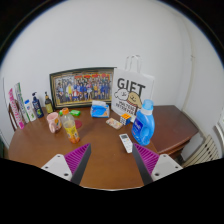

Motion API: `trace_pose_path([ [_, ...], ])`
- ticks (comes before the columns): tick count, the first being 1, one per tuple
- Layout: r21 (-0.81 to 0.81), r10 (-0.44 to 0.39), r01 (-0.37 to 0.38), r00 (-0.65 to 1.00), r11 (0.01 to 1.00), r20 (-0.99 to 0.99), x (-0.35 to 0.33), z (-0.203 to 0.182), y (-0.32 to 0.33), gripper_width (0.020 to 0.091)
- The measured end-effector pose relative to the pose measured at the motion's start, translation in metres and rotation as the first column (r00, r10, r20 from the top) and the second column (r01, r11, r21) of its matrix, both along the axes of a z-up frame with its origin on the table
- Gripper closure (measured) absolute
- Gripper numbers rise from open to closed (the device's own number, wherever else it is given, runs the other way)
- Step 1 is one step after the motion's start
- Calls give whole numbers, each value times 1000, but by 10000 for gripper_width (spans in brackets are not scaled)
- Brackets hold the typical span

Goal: Pour water

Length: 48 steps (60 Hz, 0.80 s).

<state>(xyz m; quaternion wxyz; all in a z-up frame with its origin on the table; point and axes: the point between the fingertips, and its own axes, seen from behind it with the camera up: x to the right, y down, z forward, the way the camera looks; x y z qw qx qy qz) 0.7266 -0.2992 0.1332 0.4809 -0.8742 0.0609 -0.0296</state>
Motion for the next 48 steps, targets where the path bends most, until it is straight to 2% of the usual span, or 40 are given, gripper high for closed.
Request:
trace_pose_path([
  [12,-13,80,-80,997,997,-23,-44,-28,26,247],
  [27,57,218,-216,975,975,-37,-148,-65,99,249],
  [35,106,215,-210,976,972,-40,-182,-90,158,246],
  [43,142,174,-170,985,975,-16,-191,-114,213,247],
  [48,157,154,-149,988,976,-19,-194,-128,238,274],
])
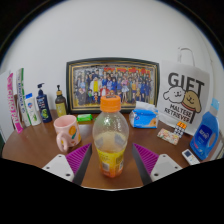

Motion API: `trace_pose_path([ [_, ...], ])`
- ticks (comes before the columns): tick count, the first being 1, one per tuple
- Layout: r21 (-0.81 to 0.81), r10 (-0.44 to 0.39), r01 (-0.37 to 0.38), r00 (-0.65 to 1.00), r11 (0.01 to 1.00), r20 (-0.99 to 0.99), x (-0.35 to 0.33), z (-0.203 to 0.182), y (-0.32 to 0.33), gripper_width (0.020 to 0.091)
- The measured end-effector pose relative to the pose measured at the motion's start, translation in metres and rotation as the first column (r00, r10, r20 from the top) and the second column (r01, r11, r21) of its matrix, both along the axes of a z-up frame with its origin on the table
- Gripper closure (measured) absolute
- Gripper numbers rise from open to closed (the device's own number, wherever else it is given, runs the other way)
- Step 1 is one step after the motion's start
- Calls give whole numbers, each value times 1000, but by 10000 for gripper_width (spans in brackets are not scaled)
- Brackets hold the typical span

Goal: Pour water

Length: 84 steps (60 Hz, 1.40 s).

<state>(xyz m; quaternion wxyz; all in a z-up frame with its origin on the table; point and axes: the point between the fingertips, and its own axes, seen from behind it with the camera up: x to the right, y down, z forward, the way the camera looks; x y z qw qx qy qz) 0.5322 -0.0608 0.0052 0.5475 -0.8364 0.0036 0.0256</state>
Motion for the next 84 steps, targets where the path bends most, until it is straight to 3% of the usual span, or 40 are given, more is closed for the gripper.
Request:
trace_pose_path([
  [2,7,-9,9,1000,1000,4,1,-5,8,313],
  [4,10,-20,20,1000,1000,12,3,-10,15,444],
  [9,40,-13,12,1000,999,21,-1,-10,25,657],
  [11,41,-12,11,999,999,34,-2,-10,26,672],
  [12,42,-10,8,999,999,42,-3,-10,27,725],
  [14,37,-5,3,998,999,56,-4,-10,26,709],
  [15,34,-4,2,998,999,67,-4,-10,27,763],
  [18,25,-4,2,995,1000,99,-6,-9,27,813],
  [25,17,6,-9,982,1000,190,-9,6,29,813],
  [35,47,-3,-23,869,999,494,1,62,54,815],
  [44,38,2,-58,569,998,823,12,106,94,815],
  [51,-1,31,-100,295,995,955,4,123,119,816],
  [61,-134,118,-126,-129,983,985,-13,112,147,815],
  [70,-213,148,-120,-407,970,901,-25,99,161,813],
  [75,-230,141,-139,-465,963,874,-34,97,164,814],
  [84,-237,151,-177,-397,955,905,-41,94,165,814],
])
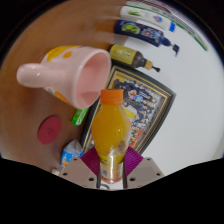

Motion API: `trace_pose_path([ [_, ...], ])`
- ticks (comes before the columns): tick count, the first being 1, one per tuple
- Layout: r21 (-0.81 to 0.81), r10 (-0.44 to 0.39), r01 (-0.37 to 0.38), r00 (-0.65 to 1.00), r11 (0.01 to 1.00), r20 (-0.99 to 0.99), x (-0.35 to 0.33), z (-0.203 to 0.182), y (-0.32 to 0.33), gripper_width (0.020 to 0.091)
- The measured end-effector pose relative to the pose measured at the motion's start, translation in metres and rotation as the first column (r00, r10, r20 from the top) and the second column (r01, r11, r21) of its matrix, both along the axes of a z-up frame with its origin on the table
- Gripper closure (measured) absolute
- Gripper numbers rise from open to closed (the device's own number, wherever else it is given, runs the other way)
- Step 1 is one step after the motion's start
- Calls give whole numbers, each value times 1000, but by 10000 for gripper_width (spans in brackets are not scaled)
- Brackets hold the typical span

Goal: Pour water

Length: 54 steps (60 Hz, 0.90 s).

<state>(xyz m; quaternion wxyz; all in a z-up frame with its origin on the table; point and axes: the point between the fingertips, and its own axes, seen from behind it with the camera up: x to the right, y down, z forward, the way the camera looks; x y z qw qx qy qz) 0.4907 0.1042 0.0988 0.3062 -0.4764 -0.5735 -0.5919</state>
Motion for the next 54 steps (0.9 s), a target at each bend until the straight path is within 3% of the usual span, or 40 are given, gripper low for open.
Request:
trace_pose_path([
  [10,-28,-30,18,882,999,-470,-4,10,-8,816],
  [22,-86,-98,49,335,995,-937,0,28,-20,816],
  [33,-230,-224,8,-201,973,-954,-4,-24,-24,817],
  [42,-277,-266,-16,-338,961,-903,3,-72,-10,816],
  [54,-236,-222,-14,-395,972,-892,8,-96,-2,806],
])
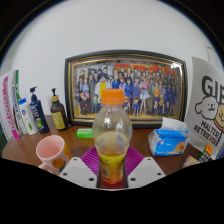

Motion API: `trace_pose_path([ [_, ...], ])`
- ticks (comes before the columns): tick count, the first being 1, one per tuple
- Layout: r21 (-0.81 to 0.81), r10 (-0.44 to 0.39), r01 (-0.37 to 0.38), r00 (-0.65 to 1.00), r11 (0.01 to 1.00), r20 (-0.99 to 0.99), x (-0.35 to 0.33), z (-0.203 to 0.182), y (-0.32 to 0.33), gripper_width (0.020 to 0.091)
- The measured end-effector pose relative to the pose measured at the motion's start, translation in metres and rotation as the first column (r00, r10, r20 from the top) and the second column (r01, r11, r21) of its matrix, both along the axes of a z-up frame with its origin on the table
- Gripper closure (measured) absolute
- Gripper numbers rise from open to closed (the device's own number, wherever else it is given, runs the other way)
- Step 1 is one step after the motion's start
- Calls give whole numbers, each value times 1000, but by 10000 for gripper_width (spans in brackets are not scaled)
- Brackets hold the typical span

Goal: Pour water

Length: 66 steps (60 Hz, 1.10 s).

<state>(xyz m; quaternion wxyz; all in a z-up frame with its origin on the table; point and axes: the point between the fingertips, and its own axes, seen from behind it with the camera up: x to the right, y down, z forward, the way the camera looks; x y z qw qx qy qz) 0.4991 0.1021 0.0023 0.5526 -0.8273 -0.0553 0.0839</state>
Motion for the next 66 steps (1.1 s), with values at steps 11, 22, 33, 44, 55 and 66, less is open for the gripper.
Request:
trace_pose_path([
  [11,18,-24,24,1000,1000,10,2,-3,-6,622],
  [22,-125,-72,74,997,989,21,4,-2,-41,255],
  [33,-214,-136,152,987,965,90,4,34,-118,251],
  [44,-292,-199,223,974,930,108,-14,70,-220,252],
  [55,-343,-236,265,964,901,126,-30,82,-293,247],
  [66,-320,-244,285,956,904,162,-31,94,-318,249],
])
